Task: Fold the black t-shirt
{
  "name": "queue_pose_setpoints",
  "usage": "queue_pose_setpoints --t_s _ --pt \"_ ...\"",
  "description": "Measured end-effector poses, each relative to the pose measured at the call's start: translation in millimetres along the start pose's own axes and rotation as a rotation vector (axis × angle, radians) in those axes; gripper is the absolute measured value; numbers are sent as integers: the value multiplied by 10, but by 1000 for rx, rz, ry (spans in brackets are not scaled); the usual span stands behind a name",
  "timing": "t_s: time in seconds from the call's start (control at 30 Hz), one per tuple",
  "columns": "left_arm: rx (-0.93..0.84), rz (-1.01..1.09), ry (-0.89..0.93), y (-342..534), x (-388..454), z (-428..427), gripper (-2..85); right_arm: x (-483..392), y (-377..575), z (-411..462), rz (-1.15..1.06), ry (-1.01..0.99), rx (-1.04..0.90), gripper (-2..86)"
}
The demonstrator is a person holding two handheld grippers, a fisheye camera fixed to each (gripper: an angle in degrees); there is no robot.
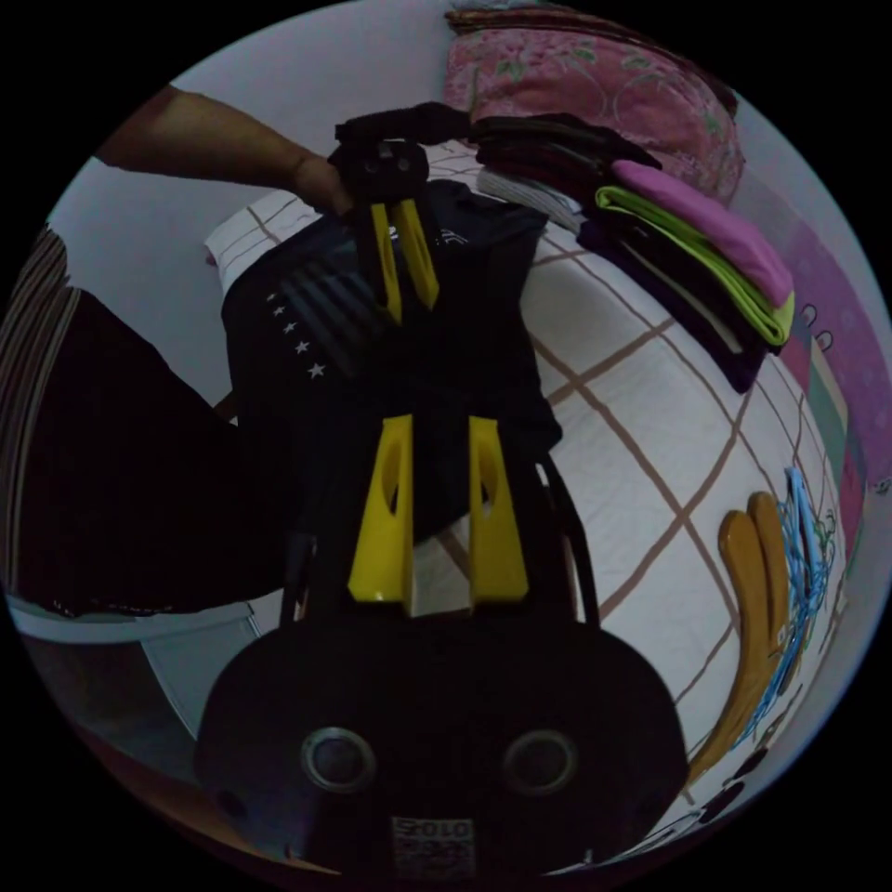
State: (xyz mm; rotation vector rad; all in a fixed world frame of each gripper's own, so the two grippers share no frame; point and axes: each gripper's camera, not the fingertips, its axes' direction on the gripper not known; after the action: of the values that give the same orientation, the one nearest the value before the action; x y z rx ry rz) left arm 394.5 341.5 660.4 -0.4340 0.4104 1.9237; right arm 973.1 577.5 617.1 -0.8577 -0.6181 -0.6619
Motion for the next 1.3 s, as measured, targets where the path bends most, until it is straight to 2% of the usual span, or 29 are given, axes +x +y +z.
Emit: queue_pose_setpoints --t_s 0.23,0.37,0.43,0.5,0.57,0.63,0.8,0.9,1.1,1.3 --pt "-43 34 112 33 197 160 100 90 -16 88 33 -84 -27 38" --pt "-18 69 155 11 297 99 103 26 58 -35 24 -48 -25 25" --pt "-25 29 21 31 325 46 106 39 115 -55 50 -44 -47 26" --pt "55 -60 -155 110 358 -102 110 61 158 -77 80 -17 -59 28" --pt "91 -114 -233 148 395 -175 114 125 162 -116 124 11 -63 31" --pt "90 -74 -252 110 499 -177 118 211 139 -156 164 11 -59 33" --pt "14 298 -362 -216 1014 -32 118 528 111 -290 281 -33 -27 34" --pt "-3 431 -386 -358 1176 16 110 697 113 -337 309 -54 -47 35" --pt "-14 581 -413 -625 1433 106 93 862 91 -422 288 -61 -75 34" --pt "-69 498 -384 -908 1340 270 49 970 158 -584 290 -69 -65 35"
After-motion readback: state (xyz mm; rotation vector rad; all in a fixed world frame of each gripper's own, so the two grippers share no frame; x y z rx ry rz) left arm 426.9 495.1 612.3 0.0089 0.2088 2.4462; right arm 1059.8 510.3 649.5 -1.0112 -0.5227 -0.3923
